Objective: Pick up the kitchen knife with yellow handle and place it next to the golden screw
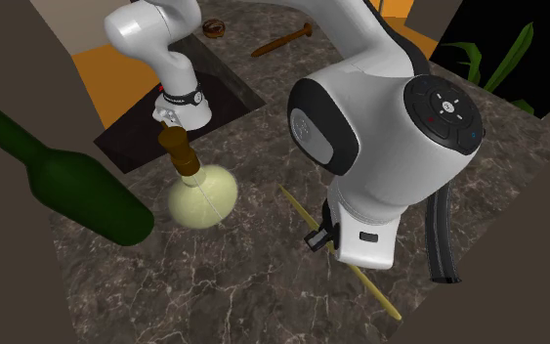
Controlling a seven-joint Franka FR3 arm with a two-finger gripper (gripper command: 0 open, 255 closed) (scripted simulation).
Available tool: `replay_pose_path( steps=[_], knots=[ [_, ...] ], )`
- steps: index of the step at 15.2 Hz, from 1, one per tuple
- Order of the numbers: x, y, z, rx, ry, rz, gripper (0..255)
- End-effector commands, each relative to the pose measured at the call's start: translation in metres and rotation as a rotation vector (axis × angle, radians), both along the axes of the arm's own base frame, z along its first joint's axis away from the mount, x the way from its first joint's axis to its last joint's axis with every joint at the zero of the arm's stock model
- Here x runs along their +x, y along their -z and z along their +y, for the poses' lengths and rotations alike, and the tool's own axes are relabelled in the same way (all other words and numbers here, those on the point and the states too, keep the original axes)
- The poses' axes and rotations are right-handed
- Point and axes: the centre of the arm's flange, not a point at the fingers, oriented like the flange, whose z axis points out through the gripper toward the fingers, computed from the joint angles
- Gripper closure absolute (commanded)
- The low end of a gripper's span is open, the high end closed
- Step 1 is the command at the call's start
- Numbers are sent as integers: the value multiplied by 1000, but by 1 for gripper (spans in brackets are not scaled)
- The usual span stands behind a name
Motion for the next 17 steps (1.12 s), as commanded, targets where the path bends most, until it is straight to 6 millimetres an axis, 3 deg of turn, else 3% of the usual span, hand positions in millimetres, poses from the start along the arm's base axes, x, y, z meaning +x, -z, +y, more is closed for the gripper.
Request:
replay_pose_path(
  steps=[1,4,5,9,10,17],
  knots=[
    [0,0,0,0,0,0,255],
    [0,0,0,0,0,0,255],
    [0,0,0,0,0,0,0],
    [20,-45,6,-88,-11,-43,0],
    [20,-46,6,-90,-11,-44,0],
    [18,-6,2,-90,-11,-44,0]
  ],
)
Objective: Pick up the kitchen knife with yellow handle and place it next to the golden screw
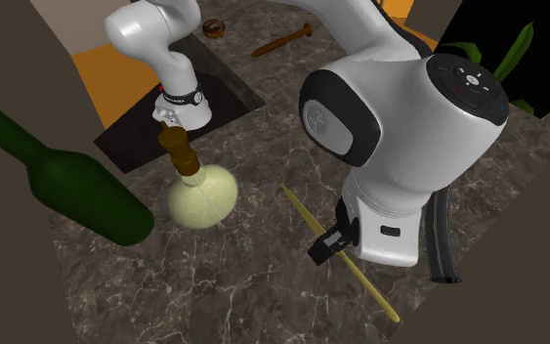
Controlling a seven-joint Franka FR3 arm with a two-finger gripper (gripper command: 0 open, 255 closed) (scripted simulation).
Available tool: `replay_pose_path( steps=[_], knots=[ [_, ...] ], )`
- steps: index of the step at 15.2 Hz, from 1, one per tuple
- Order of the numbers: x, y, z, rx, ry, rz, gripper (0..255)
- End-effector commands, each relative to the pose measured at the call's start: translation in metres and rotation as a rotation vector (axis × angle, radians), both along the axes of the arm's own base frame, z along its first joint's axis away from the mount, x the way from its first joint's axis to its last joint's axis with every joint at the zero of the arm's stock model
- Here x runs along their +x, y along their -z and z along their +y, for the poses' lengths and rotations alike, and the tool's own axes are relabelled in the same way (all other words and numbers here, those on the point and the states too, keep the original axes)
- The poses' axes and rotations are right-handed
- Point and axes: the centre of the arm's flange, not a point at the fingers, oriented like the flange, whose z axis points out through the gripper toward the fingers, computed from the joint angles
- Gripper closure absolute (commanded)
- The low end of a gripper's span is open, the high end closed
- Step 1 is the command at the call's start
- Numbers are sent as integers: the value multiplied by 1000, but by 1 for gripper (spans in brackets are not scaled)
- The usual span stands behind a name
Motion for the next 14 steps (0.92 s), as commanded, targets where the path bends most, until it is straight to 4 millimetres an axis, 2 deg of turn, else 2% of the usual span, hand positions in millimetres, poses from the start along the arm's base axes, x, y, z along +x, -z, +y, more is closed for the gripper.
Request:
replay_pose_path(
  steps=[1,8,9,14],
  knots=[
    [1,6,-2,0,0,-1,0],
    [1,6,-2,0,0,-1,0],
    [1,6,-2,0,0,-1,255],
    [1,6,-2,0,0,-1,255]
  ],
)
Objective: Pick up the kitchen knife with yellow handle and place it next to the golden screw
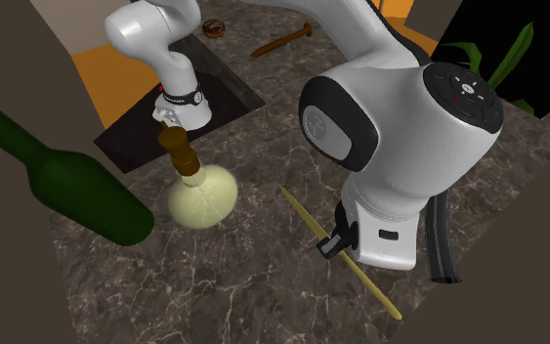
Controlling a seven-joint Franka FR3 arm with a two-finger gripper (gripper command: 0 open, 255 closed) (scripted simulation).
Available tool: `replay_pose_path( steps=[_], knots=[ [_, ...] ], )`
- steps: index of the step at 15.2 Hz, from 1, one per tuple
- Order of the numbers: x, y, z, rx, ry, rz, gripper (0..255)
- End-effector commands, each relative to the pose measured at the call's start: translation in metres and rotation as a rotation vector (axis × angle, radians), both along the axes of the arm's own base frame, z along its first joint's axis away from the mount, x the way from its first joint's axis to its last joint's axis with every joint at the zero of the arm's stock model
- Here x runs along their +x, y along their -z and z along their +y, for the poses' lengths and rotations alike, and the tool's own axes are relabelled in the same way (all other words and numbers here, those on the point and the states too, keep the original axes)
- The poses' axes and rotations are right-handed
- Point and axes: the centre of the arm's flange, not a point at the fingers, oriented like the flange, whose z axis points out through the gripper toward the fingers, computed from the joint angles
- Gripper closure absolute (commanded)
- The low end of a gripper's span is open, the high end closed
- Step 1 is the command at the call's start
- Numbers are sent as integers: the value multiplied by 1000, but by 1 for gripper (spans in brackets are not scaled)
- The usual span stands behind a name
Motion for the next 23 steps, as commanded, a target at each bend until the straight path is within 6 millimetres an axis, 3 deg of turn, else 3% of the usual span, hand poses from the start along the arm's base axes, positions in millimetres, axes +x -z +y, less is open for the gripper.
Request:
replay_pose_path(
  steps=[1,4,5,8,9,16,23],
  knots=[
    [0,0,0,0,0,0,255],
    [0,0,0,0,0,0,255],
    [0,0,0,0,0,0,0],
    [-4,-30,18,-7,-9,87,0],
    [-4,-32,19,-8,-9,92,0],
    [-10,8,15,-8,-9,92,0],
    [-10,8,15,-8,-9,92,0]
  ],
)
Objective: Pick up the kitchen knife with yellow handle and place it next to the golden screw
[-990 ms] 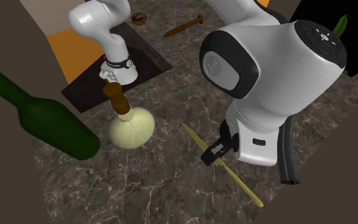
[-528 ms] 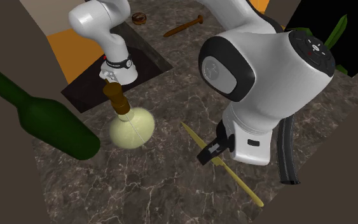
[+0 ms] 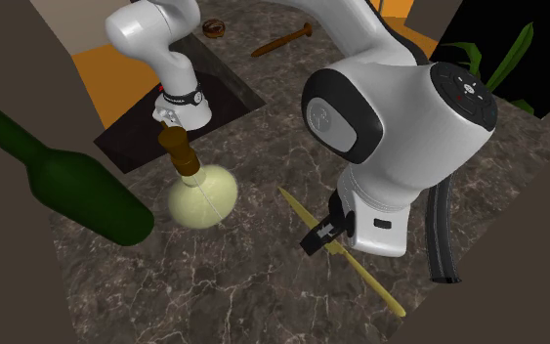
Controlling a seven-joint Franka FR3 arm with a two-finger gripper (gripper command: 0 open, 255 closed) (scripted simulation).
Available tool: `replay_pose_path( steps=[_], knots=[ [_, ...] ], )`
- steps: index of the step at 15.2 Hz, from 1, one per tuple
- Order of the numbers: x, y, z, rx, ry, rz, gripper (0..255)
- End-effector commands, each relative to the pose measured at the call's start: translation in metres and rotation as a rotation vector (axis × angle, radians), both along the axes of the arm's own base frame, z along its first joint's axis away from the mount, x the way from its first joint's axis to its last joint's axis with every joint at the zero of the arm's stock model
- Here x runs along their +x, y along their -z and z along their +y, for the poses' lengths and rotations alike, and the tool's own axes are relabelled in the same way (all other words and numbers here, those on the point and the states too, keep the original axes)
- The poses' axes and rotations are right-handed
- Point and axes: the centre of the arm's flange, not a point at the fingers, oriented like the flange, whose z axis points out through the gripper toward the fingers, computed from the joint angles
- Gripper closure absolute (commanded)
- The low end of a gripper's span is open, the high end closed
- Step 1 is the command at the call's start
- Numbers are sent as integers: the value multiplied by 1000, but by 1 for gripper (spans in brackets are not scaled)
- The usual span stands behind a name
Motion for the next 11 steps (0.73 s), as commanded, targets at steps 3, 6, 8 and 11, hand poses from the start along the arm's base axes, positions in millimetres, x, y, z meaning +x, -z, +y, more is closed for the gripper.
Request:
replay_pose_path(
  steps=[3,6,8,11],
  knots=[
    [0,0,0,0,0,0,255],
    [0,0,0,0,0,0,255],
    [0,0,0,0,0,0,255],
    [0,0,0,0,0,0,255]
  ],
)
